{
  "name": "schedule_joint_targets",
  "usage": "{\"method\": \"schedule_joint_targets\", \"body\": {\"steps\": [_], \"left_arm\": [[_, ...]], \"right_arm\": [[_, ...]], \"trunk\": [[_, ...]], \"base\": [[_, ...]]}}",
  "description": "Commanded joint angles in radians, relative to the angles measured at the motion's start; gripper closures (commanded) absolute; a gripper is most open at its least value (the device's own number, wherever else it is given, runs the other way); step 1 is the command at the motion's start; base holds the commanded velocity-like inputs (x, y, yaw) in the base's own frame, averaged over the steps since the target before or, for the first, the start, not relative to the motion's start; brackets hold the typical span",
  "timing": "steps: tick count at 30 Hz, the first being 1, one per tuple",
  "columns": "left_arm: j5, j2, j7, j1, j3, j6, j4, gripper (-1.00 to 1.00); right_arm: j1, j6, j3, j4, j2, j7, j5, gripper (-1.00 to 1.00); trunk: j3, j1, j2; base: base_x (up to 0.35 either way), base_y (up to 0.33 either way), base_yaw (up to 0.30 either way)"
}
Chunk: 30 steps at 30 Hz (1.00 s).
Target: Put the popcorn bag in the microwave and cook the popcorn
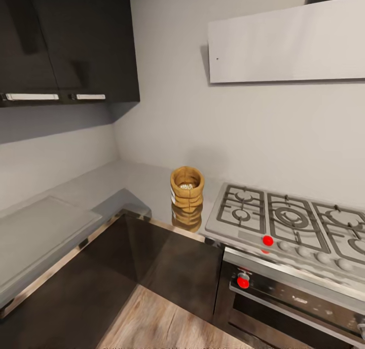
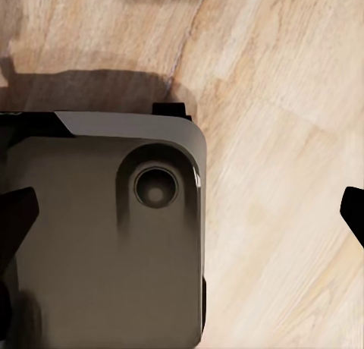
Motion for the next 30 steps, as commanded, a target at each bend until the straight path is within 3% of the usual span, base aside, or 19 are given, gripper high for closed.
{"method": "schedule_joint_targets", "body": {"steps": [1,30], "left_arm": [[0.0,0.0,0.001,0.0,0.005,-0.001,-0.001,-1.0],[0.0,0.002,-0.004,0.0,0.005,0.005,-0.001,-1.0]], "right_arm": [[-0.001,-0.006,-0.002,0.003,0.0,-0.002,0.002,-1.0],[-0.001,-0.007,-0.002,0.003,0.0,-0.002,0.002,-1.0]], "trunk": [[-0.003,0.0,-0.001],[-0.049,0.0,-0.001]], "base": [[0.0,0.0,0.0],[0.0,0.0,0.0]]}}
